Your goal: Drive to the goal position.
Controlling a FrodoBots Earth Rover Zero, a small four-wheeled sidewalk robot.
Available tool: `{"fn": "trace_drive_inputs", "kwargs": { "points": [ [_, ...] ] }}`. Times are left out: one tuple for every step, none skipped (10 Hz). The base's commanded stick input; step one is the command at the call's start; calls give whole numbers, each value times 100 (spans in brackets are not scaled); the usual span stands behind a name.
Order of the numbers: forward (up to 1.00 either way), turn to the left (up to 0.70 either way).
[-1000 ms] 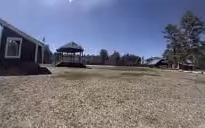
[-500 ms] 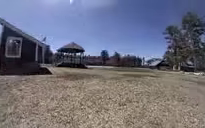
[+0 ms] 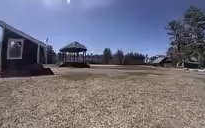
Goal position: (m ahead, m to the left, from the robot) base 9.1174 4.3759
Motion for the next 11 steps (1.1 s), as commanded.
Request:
{"fn": "trace_drive_inputs", "kwargs": {
  "points": [
    [70, 17],
    [70, 10],
    [70, 3],
    [70, 0],
    [70, 0],
    [70, 0],
    [70, 0],
    [70, 0],
    [70, 0],
    [70, 0],
    [70, 0]
  ]
}}
